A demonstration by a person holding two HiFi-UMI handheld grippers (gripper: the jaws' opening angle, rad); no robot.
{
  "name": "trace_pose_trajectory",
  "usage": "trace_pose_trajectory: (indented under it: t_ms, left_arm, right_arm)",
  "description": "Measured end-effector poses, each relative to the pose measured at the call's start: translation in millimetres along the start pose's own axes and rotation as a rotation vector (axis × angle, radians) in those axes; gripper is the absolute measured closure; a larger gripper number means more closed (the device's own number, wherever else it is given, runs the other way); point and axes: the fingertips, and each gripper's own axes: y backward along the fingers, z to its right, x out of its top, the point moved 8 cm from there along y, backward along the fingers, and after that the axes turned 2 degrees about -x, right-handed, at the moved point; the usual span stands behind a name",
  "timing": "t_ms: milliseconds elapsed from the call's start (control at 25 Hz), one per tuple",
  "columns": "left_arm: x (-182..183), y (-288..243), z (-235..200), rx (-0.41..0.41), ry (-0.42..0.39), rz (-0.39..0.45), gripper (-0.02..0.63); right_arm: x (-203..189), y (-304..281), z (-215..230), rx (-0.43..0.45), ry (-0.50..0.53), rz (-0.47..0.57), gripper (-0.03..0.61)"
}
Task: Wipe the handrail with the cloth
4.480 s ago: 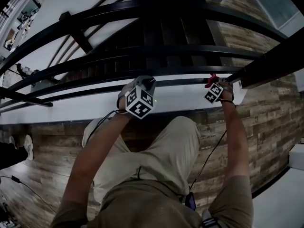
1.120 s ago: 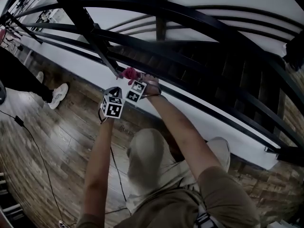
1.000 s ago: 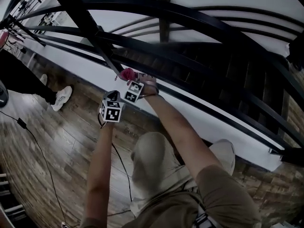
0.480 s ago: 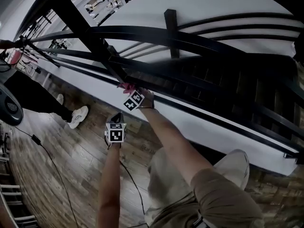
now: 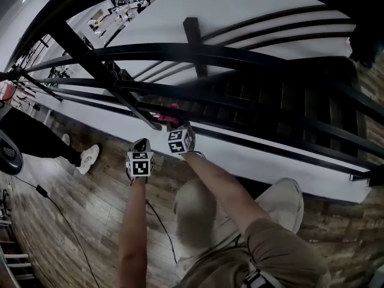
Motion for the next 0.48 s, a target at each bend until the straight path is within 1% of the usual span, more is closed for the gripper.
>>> trace_pose_trajectory:
  t_ms: [160, 320, 400, 480]
  left_arm:
    - [28.9, -3.4, 61.2, -0.06, -0.045, 0.019, 0.595]
    - [60.8, -8.1, 127.8, -0.126, -0.103, 0.047, 0.595]
    - [79.2, -8.8, 168.3, -0.162, -0.138, 0.064, 0.595]
    - [90.0, -4.9, 205.9, -0.199, -0.176, 0.082, 0.595]
  right_arm:
    - [-19.7, 48.0, 56.3, 0.0, -0.038, 0.032, 0.456]
    - [-39.0, 99.8, 116.7, -0.045, -0.115, 0.02, 0.457]
    - [-44.4, 124.0, 152.7, -0.062, -0.113, 0.023, 0.457]
    - [-49.7, 151.3, 179.1, -0.071, -0.094, 0.023, 0.457]
